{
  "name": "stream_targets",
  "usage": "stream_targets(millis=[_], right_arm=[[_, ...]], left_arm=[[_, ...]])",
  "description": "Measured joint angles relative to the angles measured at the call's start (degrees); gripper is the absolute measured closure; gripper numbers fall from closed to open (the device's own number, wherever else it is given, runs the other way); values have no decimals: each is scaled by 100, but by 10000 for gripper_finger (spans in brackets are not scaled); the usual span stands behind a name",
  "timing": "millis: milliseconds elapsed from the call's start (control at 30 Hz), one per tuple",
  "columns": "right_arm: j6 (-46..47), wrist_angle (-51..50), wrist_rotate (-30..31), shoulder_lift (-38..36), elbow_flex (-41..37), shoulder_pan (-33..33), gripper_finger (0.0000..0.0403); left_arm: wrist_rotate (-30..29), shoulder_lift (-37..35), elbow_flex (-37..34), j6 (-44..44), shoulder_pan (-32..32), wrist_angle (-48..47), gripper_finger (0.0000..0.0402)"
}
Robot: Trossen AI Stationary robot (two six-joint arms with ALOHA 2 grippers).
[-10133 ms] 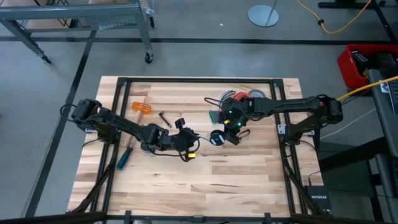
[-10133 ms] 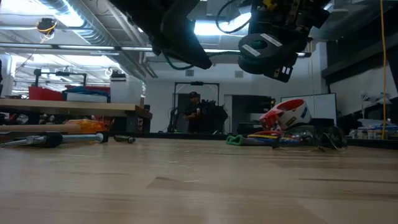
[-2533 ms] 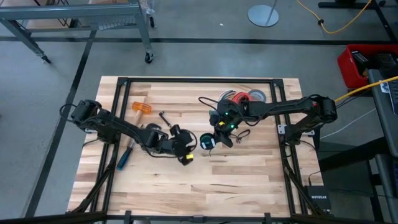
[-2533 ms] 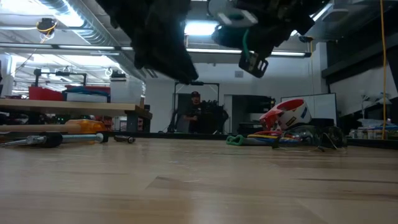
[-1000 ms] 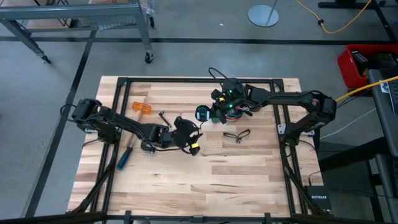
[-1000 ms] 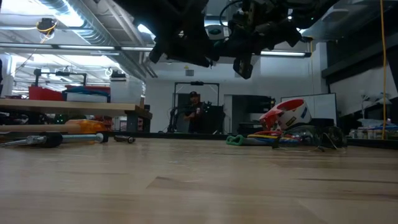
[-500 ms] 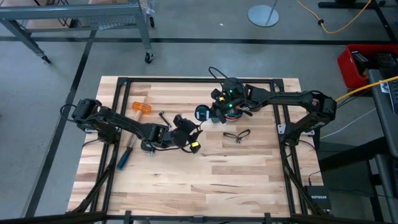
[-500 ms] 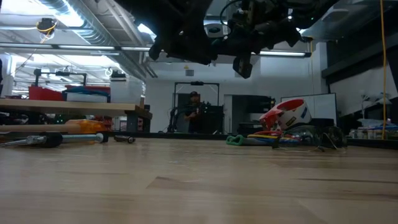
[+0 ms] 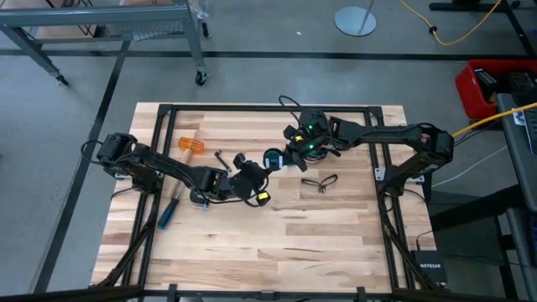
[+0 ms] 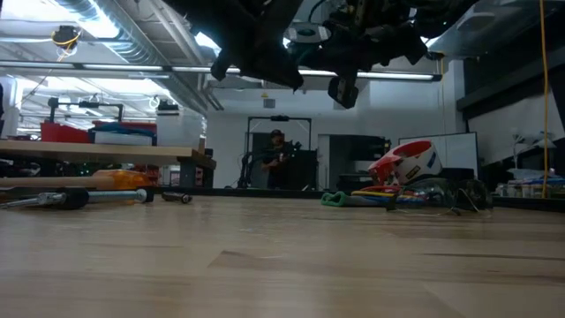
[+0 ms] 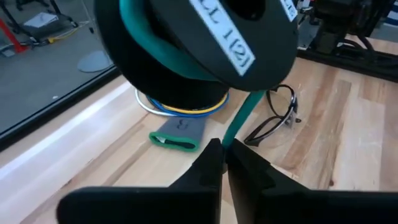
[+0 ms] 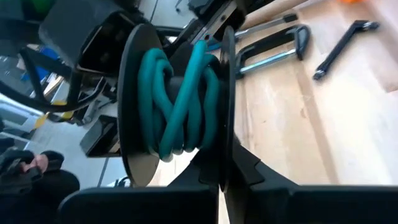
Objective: Coil cords
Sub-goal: Coil the green wire to the spool
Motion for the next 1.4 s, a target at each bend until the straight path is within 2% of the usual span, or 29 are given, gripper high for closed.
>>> stream_targets(millis=[300,500,800,967,1133,1400], right_arm=[[-30,-403,-365,7,0,-8,400],[-319,-904,-596,7,0,-10,400],[-745,-1051,-841,7,0,-10,400],[-1477,-1185,-815,7,1,36,400],[-2154,-1335,-385,5,7,341,400],[-2450,-1300,-167,-4,13,599,400]], left_arm=[[-1,0,0,155,-114,-49,397],[6,0,0,202,-173,-58,398],[26,0,7,151,-173,17,398],[78,-2,7,117,-178,22,400],[230,-97,4,135,-221,-32,400],[424,-316,-7,137,-359,-76,400]])
